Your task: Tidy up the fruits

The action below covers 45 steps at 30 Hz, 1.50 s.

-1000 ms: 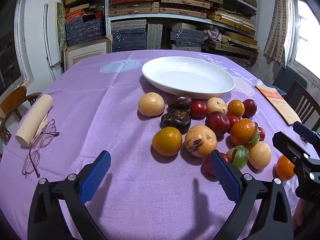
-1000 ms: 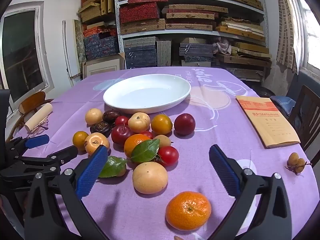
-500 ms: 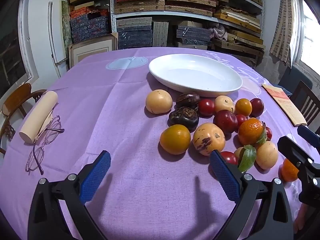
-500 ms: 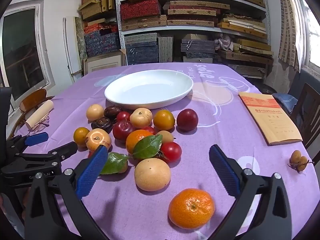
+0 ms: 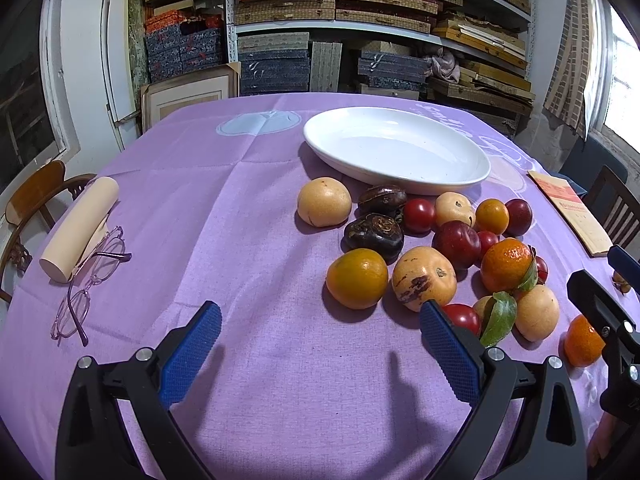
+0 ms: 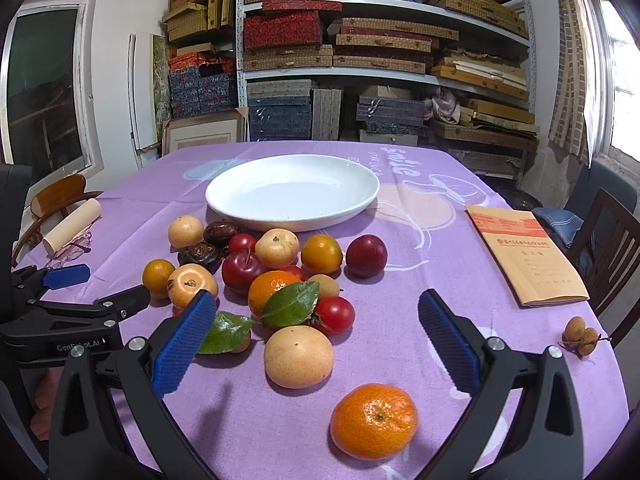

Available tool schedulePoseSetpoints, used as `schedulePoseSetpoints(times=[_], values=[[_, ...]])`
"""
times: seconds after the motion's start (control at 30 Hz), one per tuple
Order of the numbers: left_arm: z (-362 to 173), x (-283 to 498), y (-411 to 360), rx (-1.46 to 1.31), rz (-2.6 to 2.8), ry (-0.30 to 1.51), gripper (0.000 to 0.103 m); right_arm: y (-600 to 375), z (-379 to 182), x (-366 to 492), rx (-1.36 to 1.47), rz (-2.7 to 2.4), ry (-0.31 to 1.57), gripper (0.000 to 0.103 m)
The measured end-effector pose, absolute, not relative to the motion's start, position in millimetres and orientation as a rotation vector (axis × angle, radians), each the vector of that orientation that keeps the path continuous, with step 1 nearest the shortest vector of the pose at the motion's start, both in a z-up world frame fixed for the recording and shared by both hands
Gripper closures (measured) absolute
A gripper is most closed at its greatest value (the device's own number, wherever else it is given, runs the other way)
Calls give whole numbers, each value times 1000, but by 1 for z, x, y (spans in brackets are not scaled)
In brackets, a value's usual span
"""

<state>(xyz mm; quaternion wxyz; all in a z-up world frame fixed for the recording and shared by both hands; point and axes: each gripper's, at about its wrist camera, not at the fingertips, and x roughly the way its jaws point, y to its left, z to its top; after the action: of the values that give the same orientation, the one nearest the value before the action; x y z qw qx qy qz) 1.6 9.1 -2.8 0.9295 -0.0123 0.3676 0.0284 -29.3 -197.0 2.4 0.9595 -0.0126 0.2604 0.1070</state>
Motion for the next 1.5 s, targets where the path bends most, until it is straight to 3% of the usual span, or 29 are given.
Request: schedulePoseSetpoints(times=[0.23,1.5], values=[[0,0,9,-28,62,748,3,-198,7,-41,-36,179,471,4],[1,-4,10,-23,68,744,3,-202,2,-31,-4,210,543,4]])
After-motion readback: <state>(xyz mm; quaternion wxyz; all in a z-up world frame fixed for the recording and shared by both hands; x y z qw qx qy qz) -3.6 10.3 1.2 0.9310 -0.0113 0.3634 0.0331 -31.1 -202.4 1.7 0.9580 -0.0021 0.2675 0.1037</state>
